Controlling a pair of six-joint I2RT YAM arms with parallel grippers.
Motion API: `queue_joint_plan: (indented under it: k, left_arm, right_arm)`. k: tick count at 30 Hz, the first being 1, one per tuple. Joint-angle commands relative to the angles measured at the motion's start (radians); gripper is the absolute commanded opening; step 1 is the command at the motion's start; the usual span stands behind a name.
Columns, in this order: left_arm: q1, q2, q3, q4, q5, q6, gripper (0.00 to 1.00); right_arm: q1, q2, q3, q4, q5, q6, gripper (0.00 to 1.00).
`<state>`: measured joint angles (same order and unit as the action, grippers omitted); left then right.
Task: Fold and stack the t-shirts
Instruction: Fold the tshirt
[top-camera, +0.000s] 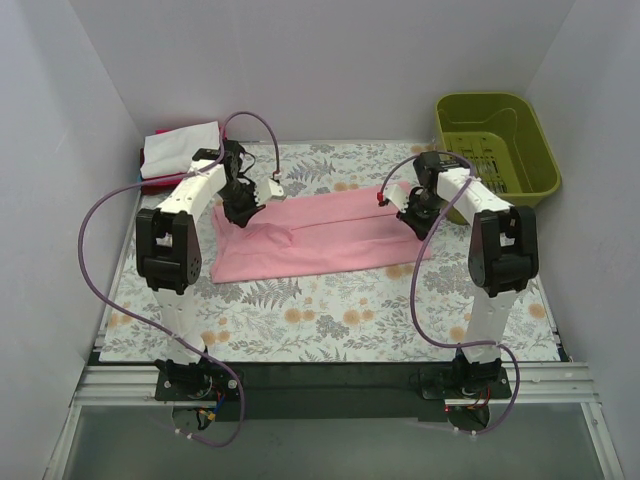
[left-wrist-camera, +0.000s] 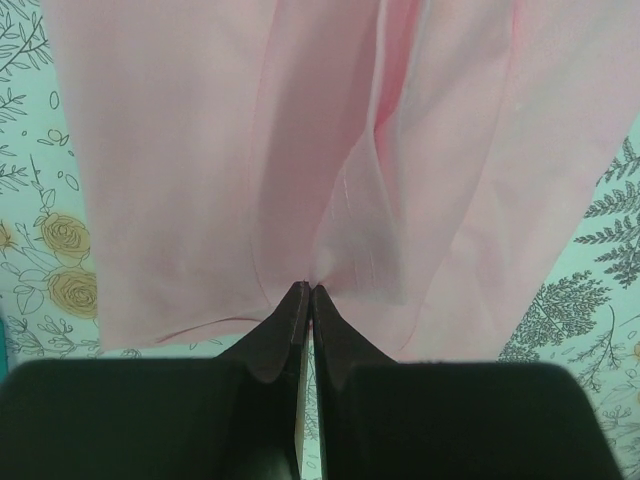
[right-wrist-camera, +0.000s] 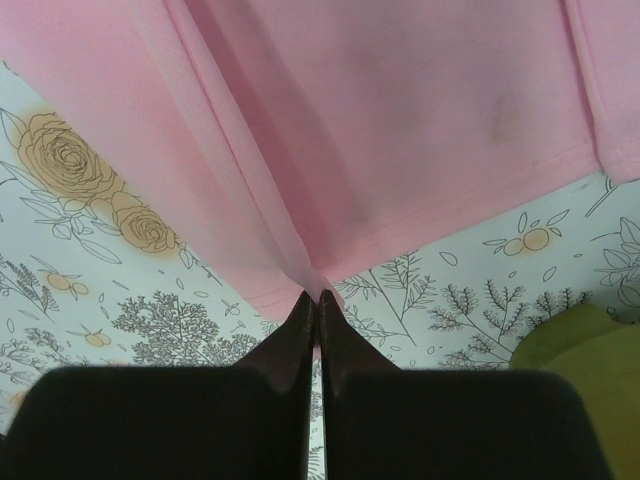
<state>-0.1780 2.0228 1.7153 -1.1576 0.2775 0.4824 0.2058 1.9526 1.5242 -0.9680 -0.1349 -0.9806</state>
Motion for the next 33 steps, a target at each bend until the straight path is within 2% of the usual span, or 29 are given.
queue_joint_plan:
  k: [1, 33]
  left_arm:
    - [0.012, 0.004, 0.041, -0.007, 0.019, 0.027, 0.00]
    - [0.038, 0.050, 0.093, 0.016, 0.017, 0.008, 0.00]
  right_arm:
    - [-0.006, 0.032, 0.048, -0.032, -0.014, -0.041, 0.01]
    - [-0.023, 0.141, 0.208, -0.032, -0.022, -0.039, 0.01]
